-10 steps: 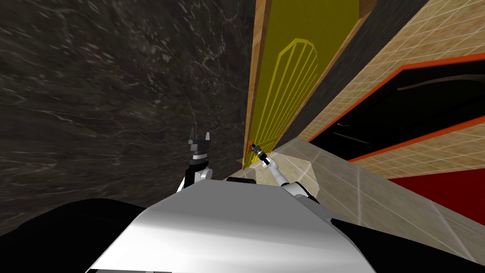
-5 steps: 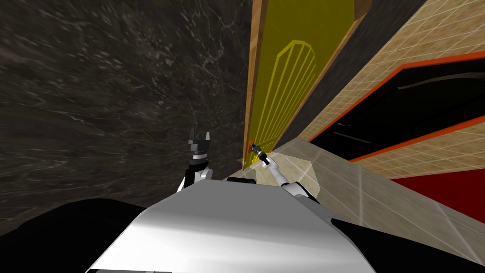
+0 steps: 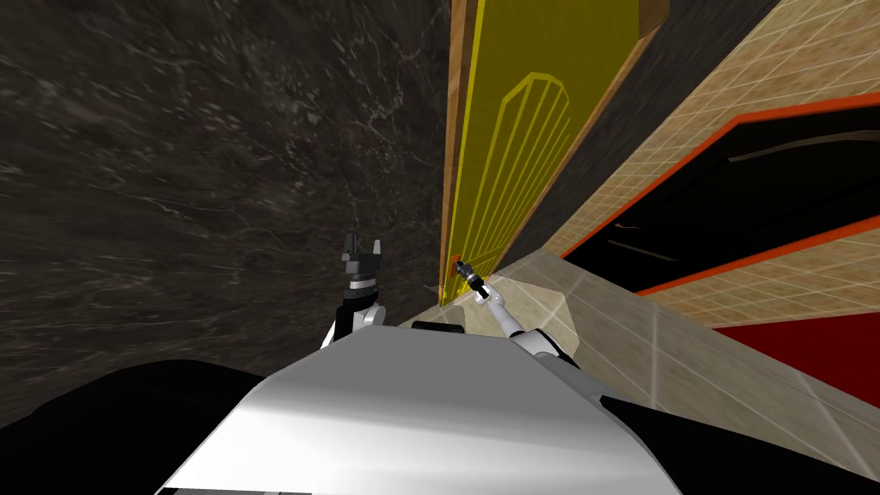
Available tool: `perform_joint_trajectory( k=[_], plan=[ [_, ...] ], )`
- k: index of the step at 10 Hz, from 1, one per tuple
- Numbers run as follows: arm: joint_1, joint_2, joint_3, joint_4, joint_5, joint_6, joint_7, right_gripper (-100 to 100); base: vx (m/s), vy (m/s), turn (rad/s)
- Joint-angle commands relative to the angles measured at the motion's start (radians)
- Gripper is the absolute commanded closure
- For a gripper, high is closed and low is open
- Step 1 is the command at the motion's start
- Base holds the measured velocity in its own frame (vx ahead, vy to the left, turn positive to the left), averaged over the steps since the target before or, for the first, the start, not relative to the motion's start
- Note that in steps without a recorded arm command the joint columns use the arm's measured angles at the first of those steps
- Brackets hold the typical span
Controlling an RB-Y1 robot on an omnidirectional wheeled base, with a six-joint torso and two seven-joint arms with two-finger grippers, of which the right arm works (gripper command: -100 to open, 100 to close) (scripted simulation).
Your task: Pull the door open
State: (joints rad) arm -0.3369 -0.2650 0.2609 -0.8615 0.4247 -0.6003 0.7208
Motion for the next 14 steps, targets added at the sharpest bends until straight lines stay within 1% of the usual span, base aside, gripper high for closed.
perform_joint_trajectory(
  k=[1, 6, 12, 13, 14],
  plan=[
    [0.0, 0.001, 0.009, -0.001, -0.017, 0.001, -0.033, 100, -0.052, -0.055, 0.03],
    [-0.004, -0.002, 0.033, -0.005, -0.077, 0.009, -0.139, 100, -0.044, -0.045, 0.032],
    [-0.011, -0.005, 0.071, -0.011, -0.168, 0.02, -0.303, 100, -0.047, -0.052, 0.038],
    [-0.011, -0.005, 0.071, -0.011, -0.168, 0.02, -0.309, 100, -0.024, -0.036, 0.02],
    [-0.012, -0.006, 0.078, -0.013, -0.185, 0.022, -0.342, 100, -0.027, -0.021, 0.018]
  ],
)
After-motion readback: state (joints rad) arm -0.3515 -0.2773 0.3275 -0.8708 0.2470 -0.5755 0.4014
